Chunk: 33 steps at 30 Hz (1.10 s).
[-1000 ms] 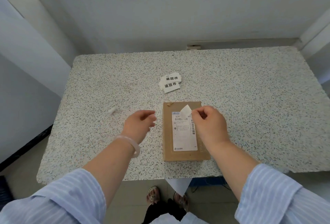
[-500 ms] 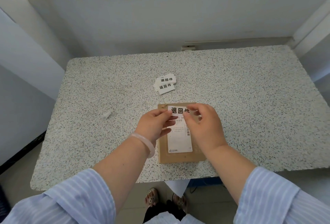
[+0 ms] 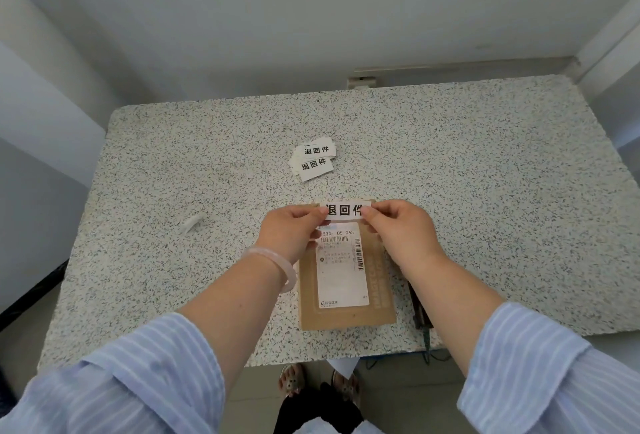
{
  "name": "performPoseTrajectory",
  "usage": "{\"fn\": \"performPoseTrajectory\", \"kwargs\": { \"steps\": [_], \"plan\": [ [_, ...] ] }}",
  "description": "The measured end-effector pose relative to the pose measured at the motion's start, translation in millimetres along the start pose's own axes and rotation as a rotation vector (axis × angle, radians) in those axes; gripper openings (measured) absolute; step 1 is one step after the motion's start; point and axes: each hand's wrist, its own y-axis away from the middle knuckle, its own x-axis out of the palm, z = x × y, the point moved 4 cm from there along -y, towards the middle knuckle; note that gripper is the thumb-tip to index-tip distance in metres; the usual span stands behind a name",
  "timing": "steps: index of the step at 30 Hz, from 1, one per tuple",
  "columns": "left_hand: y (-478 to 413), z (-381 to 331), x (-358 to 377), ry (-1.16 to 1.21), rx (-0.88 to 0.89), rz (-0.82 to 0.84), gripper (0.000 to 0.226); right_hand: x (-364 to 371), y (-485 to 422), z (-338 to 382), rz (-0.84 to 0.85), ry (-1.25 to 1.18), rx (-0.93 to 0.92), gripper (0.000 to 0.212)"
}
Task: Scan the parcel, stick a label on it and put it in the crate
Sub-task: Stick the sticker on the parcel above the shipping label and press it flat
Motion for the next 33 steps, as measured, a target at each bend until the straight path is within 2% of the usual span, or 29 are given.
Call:
{"fn": "performPoseTrajectory", "kwargs": {
  "steps": [4,7,11,15,17,28,33],
  "plan": [
    [-19.0,-1.6,3.9,-0.272,0.075,-0.080,0.016,6.6,-18.3,-6.8,-0.024,0.059,0.023,0.005],
    [-30.3,6.4,5.8,-0.362,0.086,-0.109,0.019,14.4,-25.9,-13.4,-0.032,0.133,0.023,0.017],
    [-36.8,16.1,5.6,-0.414,0.093,-0.123,0.021,23.4,-28.0,-18.8,-0.046,0.200,-0.014,0.017],
    [-40.4,17.5,4.7,-0.432,0.141,-0.121,0.044,25.6,-28.2,-20.2,-0.072,0.208,-0.021,0.019],
    [-42.2,17.6,3.8,-0.425,0.163,-0.122,0.048,26.2,-28.3,-20.5,-0.068,0.214,-0.033,0.025],
    [-41.2,11.4,8.5,-0.663,0.225,-0.134,0.041,30.3,-34.1,-20.1,-0.066,0.271,-0.064,0.022],
    [-41.3,8.8,12.0,-0.766,0.263,-0.114,0.041,30.8,-38.7,-18.6,-0.062,0.339,-0.082,0.027]
  ]
}}
